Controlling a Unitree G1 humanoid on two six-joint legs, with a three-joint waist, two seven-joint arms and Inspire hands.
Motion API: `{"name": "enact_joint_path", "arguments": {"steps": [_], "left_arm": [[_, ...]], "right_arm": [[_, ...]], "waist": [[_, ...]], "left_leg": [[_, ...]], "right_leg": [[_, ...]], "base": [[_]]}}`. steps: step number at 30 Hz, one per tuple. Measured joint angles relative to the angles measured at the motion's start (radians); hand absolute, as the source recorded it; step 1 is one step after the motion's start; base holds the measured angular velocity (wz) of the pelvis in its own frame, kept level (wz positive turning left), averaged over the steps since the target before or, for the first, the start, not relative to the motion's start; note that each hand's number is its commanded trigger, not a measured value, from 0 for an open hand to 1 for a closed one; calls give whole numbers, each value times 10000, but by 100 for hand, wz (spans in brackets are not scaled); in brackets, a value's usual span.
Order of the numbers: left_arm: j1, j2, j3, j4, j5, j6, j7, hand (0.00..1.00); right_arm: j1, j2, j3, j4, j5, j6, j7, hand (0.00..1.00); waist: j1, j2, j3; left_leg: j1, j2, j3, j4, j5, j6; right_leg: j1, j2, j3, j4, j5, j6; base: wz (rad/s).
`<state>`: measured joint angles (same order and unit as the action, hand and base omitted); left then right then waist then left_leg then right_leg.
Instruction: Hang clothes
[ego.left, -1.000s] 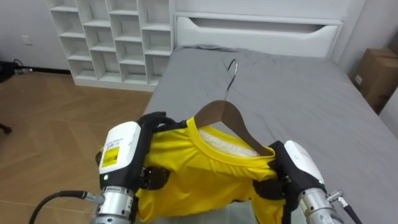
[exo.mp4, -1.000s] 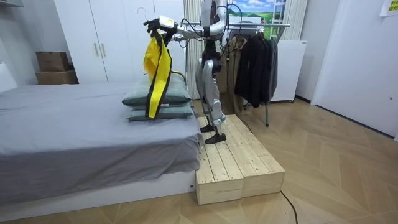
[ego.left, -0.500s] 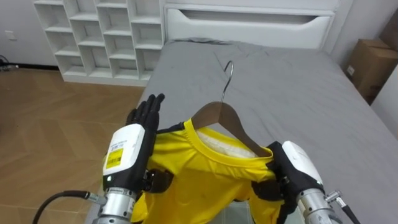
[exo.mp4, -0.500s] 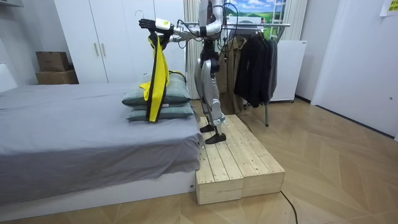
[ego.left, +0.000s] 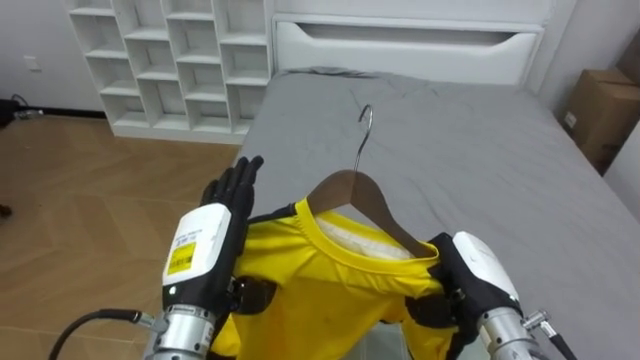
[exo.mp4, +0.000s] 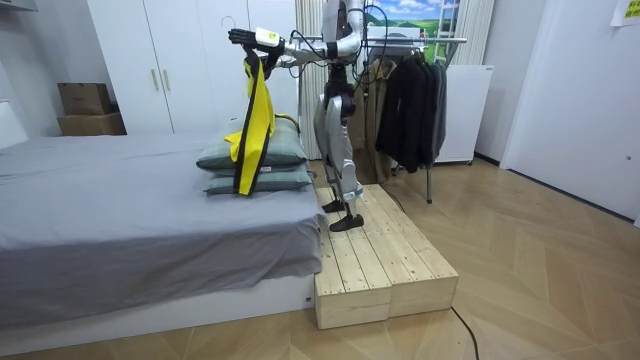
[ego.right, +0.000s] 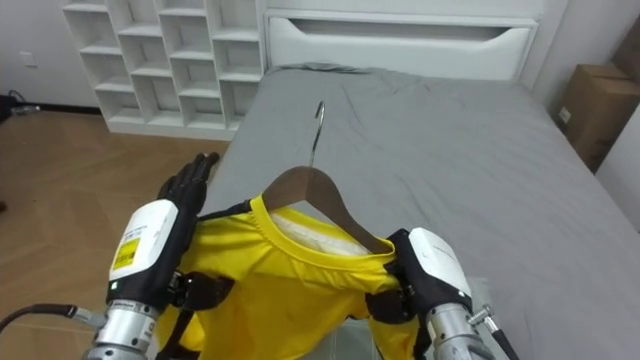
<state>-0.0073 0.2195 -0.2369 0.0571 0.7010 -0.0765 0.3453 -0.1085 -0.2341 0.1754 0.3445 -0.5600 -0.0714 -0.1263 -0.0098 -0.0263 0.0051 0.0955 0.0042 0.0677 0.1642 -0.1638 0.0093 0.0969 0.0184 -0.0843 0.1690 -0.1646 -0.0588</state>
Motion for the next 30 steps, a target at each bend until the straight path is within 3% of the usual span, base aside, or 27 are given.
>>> {"name": "enact_joint_path", "arguments": {"steps": [2, 11, 14, 17, 23, 30], "left_arm": [[-1, -1, 62, -30, -58, -63, 1, 0], [13, -20, 920, -284, 9, -454, 567, 0], [107, -16, 1406, -1260, 203, -878, 1058, 0], [249, -17, 1980, -2010, 218, -1264, 1675, 0], [595, -29, 3196, -2555, -4, -1362, 2106, 0], [1333, -57, 3502, -2554, -612, -1417, 2132, 0]], "right_arm": [[10, -41, -6, 1, 27, 0, -37, 100], [72, -55, -376, 48, 45, -76, -175, 100], [313, -95, -636, 36, -102, -384, -193, 100], [501, -92, -1088, 27, -408, -419, -191, 100], [1283, -96, -1457, -407, -787, -419, -189, 100], [1668, -116, -1873, -518, -763, -485, -189, 100]], "waist": [[48, 55, -35], [245, 55, -37], [411, 61, -35], [439, 91, -45], [479, 110, -59], [550, 143, -55]], "left_leg": [[8, 1, -5, 1, 1, -1], [22, 0, -252, 4, 0, -3], [-78, -24, -267, 41, -1, -3], [-176, -63, -314, 43, 0, -1], [-209, -107, -307, 28, 1, 0], [-113, -133, -327, 10, 0, 0]], "right_leg": [[3, -3, -6, -4, -1, -4], [93, -25, -257, -26, -4, -8], [8, -57, -281, -25, -22, -24], [-69, -82, -318, -23, -37, -10], [-82, -114, -320, -35, -62, 22], [7, -148, -286, -45, -74, 42]], "base": [[0], [6], [0], [5], [0], [-2]]}}
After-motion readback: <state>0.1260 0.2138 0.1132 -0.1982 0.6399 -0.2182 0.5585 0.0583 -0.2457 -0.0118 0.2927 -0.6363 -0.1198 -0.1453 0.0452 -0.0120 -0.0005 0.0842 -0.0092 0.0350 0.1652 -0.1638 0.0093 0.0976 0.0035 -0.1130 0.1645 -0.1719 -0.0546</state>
